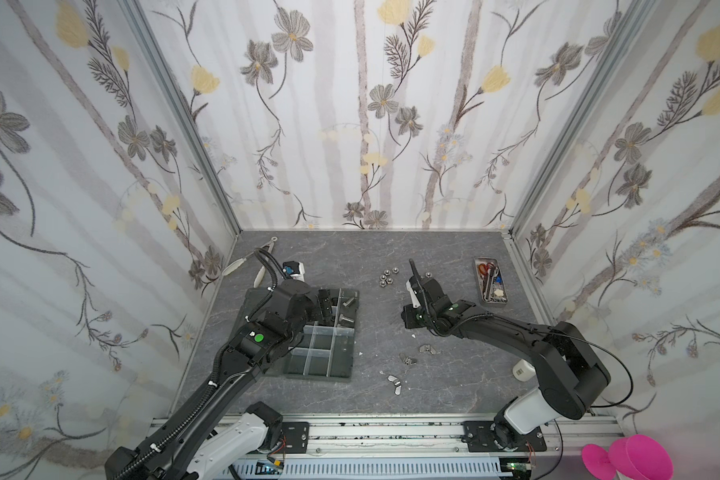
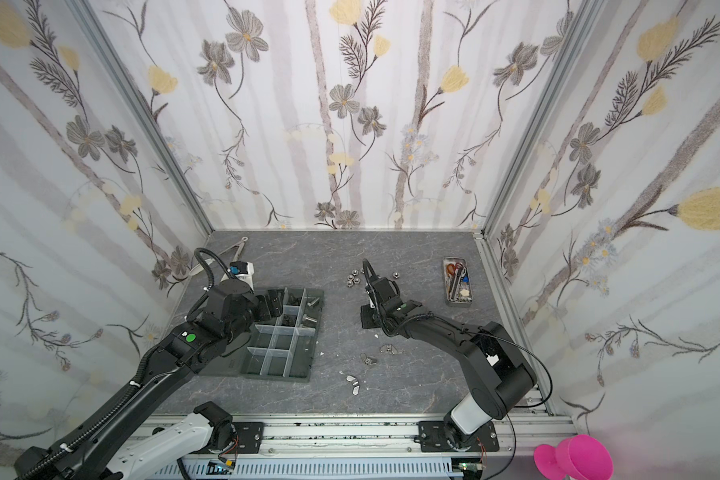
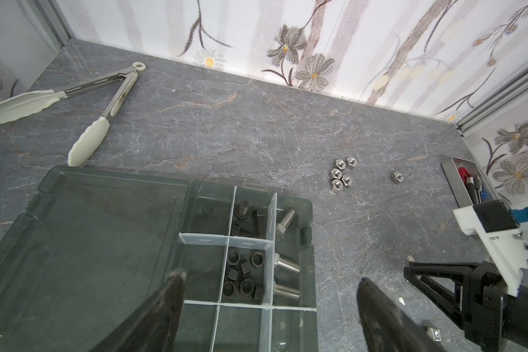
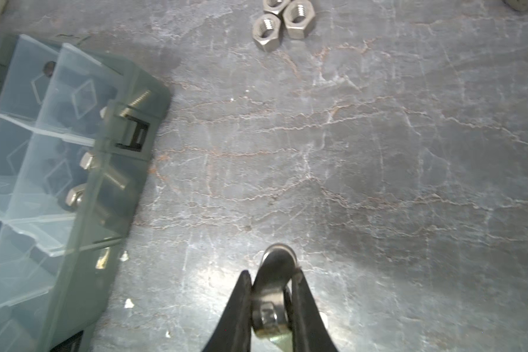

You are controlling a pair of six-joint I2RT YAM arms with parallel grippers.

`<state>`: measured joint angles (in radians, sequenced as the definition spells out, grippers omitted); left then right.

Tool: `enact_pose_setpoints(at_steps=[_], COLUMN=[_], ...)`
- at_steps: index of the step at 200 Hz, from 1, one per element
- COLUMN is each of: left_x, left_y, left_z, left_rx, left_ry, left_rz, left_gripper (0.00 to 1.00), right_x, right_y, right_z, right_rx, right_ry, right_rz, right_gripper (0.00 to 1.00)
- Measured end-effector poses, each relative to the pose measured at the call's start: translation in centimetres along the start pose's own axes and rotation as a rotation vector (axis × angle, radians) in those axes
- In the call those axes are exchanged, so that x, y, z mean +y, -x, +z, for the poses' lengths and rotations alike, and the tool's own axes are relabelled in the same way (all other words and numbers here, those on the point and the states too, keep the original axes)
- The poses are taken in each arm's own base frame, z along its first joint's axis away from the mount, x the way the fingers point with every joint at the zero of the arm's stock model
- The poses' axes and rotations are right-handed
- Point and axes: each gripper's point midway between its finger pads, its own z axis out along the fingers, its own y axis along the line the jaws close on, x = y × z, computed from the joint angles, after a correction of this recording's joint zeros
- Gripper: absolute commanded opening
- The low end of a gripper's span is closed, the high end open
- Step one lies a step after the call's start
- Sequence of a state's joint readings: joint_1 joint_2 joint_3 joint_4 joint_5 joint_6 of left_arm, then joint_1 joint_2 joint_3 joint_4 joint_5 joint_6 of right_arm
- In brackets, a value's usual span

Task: Sort the screws and nuts into containers
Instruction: 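Carry the wing nut with the right gripper over an organizer compartment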

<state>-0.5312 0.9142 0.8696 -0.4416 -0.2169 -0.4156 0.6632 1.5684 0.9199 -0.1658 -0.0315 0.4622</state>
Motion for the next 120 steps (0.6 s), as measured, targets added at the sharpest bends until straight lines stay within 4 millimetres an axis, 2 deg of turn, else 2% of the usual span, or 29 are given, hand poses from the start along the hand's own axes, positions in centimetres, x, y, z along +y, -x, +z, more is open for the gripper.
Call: enact_pose_setpoints(at_steps=[53, 97, 120], left_x=[0.4, 0.9, 1.1], left_y=[1.0, 1.6, 1.9], left_z=[-1.9, -3.6, -4.4], left_rx=[-0.063, -0.122, -0.148], left_ry=[-0.012, -0.023, -0.030], left_rz=[-0.016, -0.033, -0.041], left_gripper=[0.90, 0.91, 0.91], right_x=[5.4, 9.2, 11.9], right_y=[2.1, 1.9, 1.3], right_z=[-0.9, 0.2, 0.7], right_rx=[-0.040, -0.009, 0.012], right_ry=[0.107, 0.166, 0.212], right_rz=[-0.063, -0.113, -0.149], right_gripper=[0.12, 0.12, 0.12])
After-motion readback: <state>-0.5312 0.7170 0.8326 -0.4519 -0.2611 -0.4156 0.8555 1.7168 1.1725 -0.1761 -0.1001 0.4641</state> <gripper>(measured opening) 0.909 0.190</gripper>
